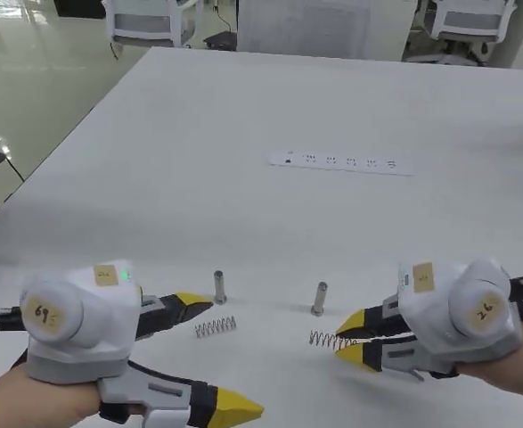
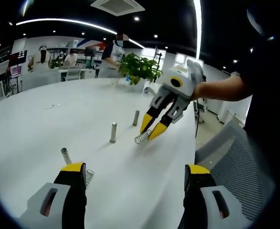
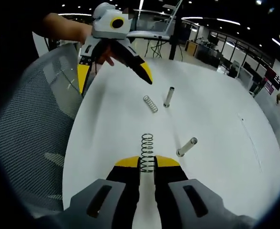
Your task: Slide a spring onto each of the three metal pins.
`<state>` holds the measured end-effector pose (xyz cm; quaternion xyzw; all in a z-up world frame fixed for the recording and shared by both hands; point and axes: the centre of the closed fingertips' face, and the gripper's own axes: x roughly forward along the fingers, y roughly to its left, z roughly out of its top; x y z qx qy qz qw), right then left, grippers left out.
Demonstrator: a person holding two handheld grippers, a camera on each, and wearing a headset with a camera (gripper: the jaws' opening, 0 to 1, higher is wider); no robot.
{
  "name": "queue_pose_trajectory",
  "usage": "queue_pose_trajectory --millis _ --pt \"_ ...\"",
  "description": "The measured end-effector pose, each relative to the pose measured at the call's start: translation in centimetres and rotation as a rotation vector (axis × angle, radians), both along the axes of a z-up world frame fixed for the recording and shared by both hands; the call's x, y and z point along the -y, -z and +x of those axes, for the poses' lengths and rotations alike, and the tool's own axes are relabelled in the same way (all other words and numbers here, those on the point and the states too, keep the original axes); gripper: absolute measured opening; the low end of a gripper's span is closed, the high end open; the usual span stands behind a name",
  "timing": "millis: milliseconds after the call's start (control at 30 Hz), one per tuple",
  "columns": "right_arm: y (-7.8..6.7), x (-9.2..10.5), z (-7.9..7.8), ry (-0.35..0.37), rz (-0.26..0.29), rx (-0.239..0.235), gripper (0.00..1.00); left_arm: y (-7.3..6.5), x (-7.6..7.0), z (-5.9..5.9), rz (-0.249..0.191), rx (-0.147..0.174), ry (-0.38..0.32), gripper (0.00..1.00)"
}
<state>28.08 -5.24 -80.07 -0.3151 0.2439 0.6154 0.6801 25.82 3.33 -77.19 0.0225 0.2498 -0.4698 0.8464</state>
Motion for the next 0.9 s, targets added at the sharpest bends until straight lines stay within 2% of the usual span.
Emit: queue_pose_trajectory --millis 267,333,433,600,767,900 --pt "-0.7 0.0 -1.1 -0.054 -0.005 0.009 0.08 0.1 2.0 0.5 -0.014 0.013 0.065 0.72" --pt "-0.8 -0.2 -1.3 -0.062 -0.004 0.008 0.08 0.5 2.4 0.6 -0.009 0.021 0.1 0.65" --pt "-0.8 -0.3 -1.5 -0.075 -0.009 0.012 0.08 0.9 3.0 0.7 0.004 0.029 0.132 0.61" --pt "-1.0 -0.7 -1.6 -0.082 0.001 0.012 0.08 0.3 3.9 1.0 -0.024 0.047 0.166 0.48" --pt "-1.2 -1.1 -1.8 -0.087 0.012 0.006 0.08 0.1 4.4 1.3 -0.02 0.069 0.19 0.38" --pt "-1.6 -1.3 -1.8 -0.089 0.026 0.009 0.08 0.0 5.1 1.5 -0.037 0.077 0.213 0.28"
